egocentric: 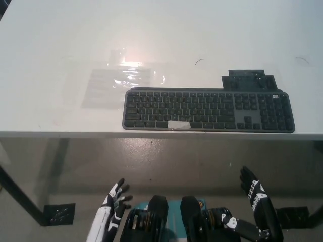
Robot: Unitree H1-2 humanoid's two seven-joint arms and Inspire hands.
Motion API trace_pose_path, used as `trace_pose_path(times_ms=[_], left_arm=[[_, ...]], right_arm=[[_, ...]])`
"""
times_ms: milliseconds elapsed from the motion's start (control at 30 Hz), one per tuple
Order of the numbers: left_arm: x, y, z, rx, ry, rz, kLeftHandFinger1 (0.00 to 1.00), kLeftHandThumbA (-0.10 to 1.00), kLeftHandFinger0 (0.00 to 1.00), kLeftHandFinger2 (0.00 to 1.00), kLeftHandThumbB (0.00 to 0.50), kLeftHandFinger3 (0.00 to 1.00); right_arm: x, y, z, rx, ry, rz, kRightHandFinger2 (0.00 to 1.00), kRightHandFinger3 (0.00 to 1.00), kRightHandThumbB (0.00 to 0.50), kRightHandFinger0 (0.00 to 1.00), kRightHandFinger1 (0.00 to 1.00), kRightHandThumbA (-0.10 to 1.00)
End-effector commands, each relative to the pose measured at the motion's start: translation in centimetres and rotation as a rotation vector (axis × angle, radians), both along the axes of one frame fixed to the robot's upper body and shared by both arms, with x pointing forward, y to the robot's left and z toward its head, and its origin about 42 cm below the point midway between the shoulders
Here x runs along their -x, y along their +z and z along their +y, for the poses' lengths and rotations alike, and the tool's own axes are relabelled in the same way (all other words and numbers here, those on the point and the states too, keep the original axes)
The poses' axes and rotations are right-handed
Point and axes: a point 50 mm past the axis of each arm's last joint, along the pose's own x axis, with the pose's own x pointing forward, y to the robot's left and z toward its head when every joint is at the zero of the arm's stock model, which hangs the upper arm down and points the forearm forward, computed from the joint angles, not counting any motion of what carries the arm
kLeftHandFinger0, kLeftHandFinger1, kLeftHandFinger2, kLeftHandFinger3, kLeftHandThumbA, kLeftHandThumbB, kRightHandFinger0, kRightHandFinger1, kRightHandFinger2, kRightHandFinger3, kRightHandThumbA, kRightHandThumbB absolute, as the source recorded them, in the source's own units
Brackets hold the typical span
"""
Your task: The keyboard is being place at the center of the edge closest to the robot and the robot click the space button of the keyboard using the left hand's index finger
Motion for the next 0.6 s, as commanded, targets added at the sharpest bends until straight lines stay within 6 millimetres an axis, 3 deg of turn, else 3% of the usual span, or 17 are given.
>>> trace_pose_path(times_ms=[0,33,100,133,200,400,567], left_arm=[[-1.1,9.7,-2.1,-0.375,0.0,-0.638,0.0,1.0,0.0,0.0,0.382,1.0],[-1.2,10.1,-2.3,-0.39,0.003,-0.654,0.0,1.0,0.0,0.01,0.377,1.0],[-1.8,11.6,-3.1,-0.437,-0.013,-0.673,0.0,1.0,0.0,0.07,0.421,1.0],[-2.2,12.2,-3.5,-0.464,-0.029,-0.669,0.0,1.0,0.0,0.14,0.431,1.0],[-3.7,13.1,-4.3,-0.537,-0.064,-0.675,0.0,1.0,0.0,0.18,0.401,1.0],[-7.2,13.8,-5.8,-0.616,-0.118,-0.669,0.0,1.0,0.0,0.07,0.375,1.0],[-10.3,13.5,-7.1,-0.641,-0.147,-0.607,0.0,1.0,0.0,0.0,0.383,1.0]], right_arm=[[-0.1,0.9,0.2,-0.001,0.014,-0.082,1.0,1.0,0.288,1.0,1.0,1.0],[-0.2,0.9,0.2,0.0,0.014,-0.081,1.0,1.0,0.289,1.0,1.0,1.0],[-0.1,0.9,0.2,0.003,0.014,-0.078,1.0,1.0,0.287,1.0,1.0,1.0],[-0.2,1.0,0.2,0.005,0.015,-0.078,1.0,1.0,0.284,1.0,1.0,1.0],[-0.3,1.1,0.3,0.005,0.016,-0.08,1.0,1.0,0.279,1.0,1.0,1.0],[-0.7,1.3,0.4,0.015,0.02,-0.092,1.0,1.0,0.279,1.0,1.0,1.0],[-0.8,1.3,0.5,0.005,0.021,-0.1,1.0,1.0,0.267,1.0,1.0,1.0]])
